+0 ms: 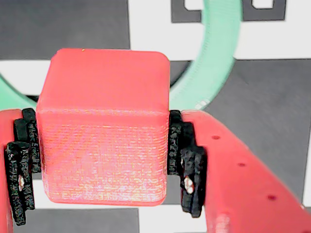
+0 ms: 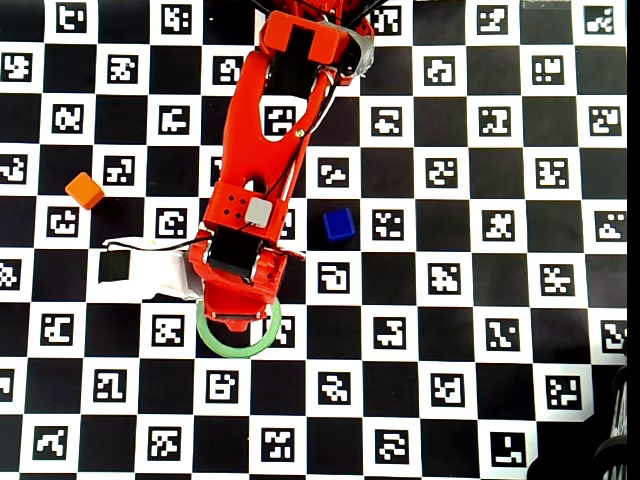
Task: Grab the red cube then put it in the green circle then put the blue cube on top and finally the orange cube on top
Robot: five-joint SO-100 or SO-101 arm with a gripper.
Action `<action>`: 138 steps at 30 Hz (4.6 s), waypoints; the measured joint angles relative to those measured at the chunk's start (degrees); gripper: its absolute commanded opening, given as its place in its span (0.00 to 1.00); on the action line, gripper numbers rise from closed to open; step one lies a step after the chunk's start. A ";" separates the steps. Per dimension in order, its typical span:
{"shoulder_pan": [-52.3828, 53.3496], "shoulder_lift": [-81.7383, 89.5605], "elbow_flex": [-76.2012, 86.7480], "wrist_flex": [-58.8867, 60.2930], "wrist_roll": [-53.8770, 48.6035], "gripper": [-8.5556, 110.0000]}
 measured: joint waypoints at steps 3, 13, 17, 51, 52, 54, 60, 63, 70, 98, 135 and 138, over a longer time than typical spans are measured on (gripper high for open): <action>0.09 0.00 1.85 -2.37 1.23 0.16; 0.18 -2.20 5.36 -8.53 2.81 0.16; 0.18 -2.20 7.03 -10.63 3.78 0.16; 0.09 -3.43 10.37 -15.12 6.86 0.45; 0.09 -3.43 10.37 -15.12 6.86 0.46; 0.09 -3.43 10.37 -15.12 6.86 0.48; 0.09 -3.43 10.37 -15.12 6.86 0.52; 0.09 -3.43 10.37 -15.03 6.86 0.53; 0.09 -3.43 10.37 -11.87 6.59 0.53; -2.02 15.64 3.78 11.43 12.22 0.52; -23.55 38.58 36.04 9.14 15.12 0.52; -23.55 38.58 39.90 5.54 14.59 0.52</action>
